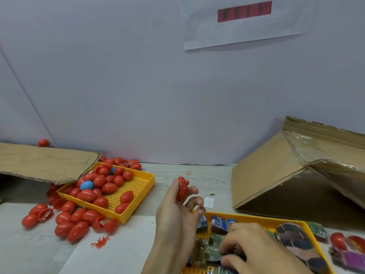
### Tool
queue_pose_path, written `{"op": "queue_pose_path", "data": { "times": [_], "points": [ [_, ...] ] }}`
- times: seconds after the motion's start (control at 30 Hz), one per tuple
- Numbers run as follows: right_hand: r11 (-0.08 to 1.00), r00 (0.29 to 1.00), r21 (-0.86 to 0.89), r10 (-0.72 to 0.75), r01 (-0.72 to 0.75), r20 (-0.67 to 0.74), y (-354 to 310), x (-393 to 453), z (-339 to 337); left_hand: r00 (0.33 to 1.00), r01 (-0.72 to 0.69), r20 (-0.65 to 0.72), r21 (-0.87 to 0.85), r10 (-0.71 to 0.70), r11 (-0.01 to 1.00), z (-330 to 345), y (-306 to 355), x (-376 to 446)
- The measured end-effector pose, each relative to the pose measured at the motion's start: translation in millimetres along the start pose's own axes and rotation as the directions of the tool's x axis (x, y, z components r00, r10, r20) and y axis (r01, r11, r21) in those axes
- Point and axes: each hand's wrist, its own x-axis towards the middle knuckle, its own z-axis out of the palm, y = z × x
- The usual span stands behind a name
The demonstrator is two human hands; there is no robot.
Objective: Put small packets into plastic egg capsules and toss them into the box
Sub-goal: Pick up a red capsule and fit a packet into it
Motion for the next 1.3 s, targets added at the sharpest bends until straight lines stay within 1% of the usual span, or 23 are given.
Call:
{"op": "queue_pose_path", "data": {
  "times": [0.1, 0.17, 0.23, 0.33, 0.43, 0.57, 0.67, 0.77, 0.83, 0.9, 0.97, 1.07, 1.13, 1.2, 1.3],
  "points": [
    [1.000, 0.997, 0.003, -0.010, 0.010, -0.072, 0, -2, 0, 0.999, -0.040, -0.015, 0.047, 0.040, 0.998, 2, -1, 0],
    [0.999, 0.988, 0.037, 0.027, -0.022, -0.149, 0, -6, -1, 0.997, -0.067, -0.021, 0.077, 0.069, 0.995, 2, -1, 0],
    [0.989, 0.968, 0.134, 0.095, -0.065, -0.231, 3, -11, -5, 0.995, -0.098, -0.023, 0.109, 0.101, 0.989, 2, -1, -1],
    [0.953, 0.931, 0.283, 0.198, -0.109, -0.308, 10, -19, -11, 0.990, -0.141, 0.003, 0.139, 0.142, 0.980, 2, 0, -1],
    [0.910, 0.911, 0.400, 0.252, -0.108, -0.328, 14, -21, -13, 0.988, -0.154, 0.021, 0.155, 0.153, 0.976, 2, -1, 0],
    [0.859, 0.915, 0.501, 0.283, -0.108, -0.288, 13, -21, -15, 0.988, -0.153, 0.023, 0.279, 0.153, 0.948, 0, -4, 1],
    [0.804, 0.906, 0.590, 0.303, -0.078, -0.294, 12, -22, -18, 0.989, -0.151, 0.065, 0.493, 0.137, 0.857, -4, -7, 0],
    [0.743, 0.889, 0.668, 0.325, -0.029, -0.324, 11, -24, -20, 0.984, -0.170, 0.160, 0.672, 0.082, 0.721, -1, -8, -6],
    [0.728, 0.889, 0.686, 0.325, -0.016, -0.324, 10, -24, -21, 0.972, -0.209, 0.231, 0.750, 0.048, 0.628, 2, -10, -10],
    [0.717, 0.899, 0.697, 0.309, -0.006, -0.311, 9, -25, -22, 0.965, -0.237, 0.259, 0.786, 0.044, 0.571, 3, -11, -12],
    [0.714, 0.889, 0.700, 0.326, -0.009, -0.321, 9, -25, -21, 0.965, -0.240, 0.259, 0.791, 0.047, 0.562, 2, -10, -11],
    [0.683, 0.854, 0.730, 0.388, -0.014, -0.346, 14, -24, -20, 0.974, -0.209, 0.220, 0.801, 0.049, 0.561, 0, -9, -10],
    [0.663, 0.819, 0.749, 0.437, -0.013, -0.372, 17, -24, -20, 0.975, -0.207, 0.218, 0.833, 0.040, 0.514, -2, -10, -9],
    [0.637, 0.787, 0.771, 0.470, 0.010, -0.399, 19, -24, -20, 0.968, -0.215, 0.251, 0.868, -0.022, 0.448, -3, -9, -9],
    [0.611, 0.778, 0.791, 0.486, 0.024, -0.399, 20, -23, -18, 0.953, -0.223, 0.283, 0.897, -0.106, 0.382, -4, -10, -9]
  ]
}}
